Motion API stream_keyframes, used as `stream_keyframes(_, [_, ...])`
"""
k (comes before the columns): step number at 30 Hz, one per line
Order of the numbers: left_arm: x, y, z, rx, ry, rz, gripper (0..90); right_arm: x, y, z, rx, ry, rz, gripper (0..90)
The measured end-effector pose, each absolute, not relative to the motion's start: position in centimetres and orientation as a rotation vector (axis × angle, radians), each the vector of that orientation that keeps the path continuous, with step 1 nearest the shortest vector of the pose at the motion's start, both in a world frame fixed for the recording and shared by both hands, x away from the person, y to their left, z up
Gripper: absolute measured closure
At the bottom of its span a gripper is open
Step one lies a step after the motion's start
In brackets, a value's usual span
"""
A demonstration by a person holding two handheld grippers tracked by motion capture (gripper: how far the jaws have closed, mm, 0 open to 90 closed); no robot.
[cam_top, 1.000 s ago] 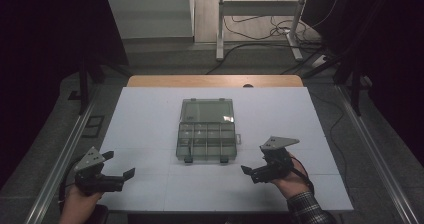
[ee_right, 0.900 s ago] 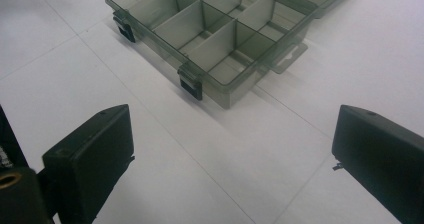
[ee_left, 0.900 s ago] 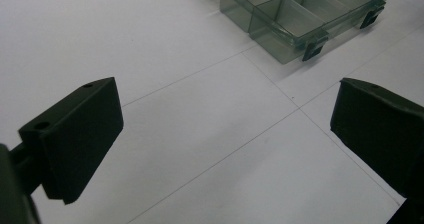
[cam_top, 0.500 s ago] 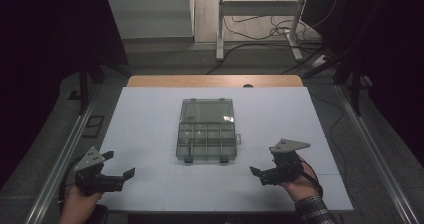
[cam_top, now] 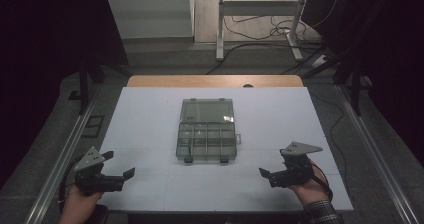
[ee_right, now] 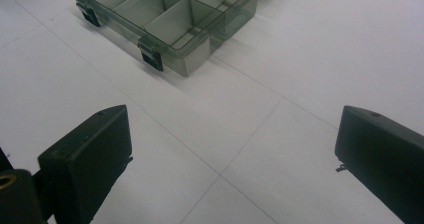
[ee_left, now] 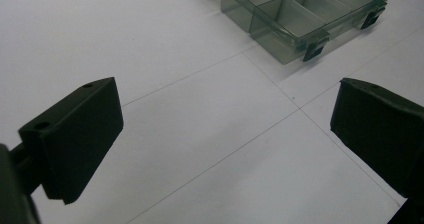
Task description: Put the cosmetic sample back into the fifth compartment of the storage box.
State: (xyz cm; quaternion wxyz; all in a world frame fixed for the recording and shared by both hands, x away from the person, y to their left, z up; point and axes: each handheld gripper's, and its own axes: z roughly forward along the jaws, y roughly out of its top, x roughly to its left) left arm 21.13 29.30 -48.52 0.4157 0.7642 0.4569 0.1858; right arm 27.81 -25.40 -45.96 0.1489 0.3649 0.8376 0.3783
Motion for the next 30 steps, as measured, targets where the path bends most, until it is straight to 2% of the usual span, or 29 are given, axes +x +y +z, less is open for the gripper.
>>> stream_keyframes(30, [21.2, 29.3, -48.5, 1.919, 1.156, 0.462, 1.0, 26.1, -28.4, -46.8, 1.155, 2.326, 1.051, 1.3])
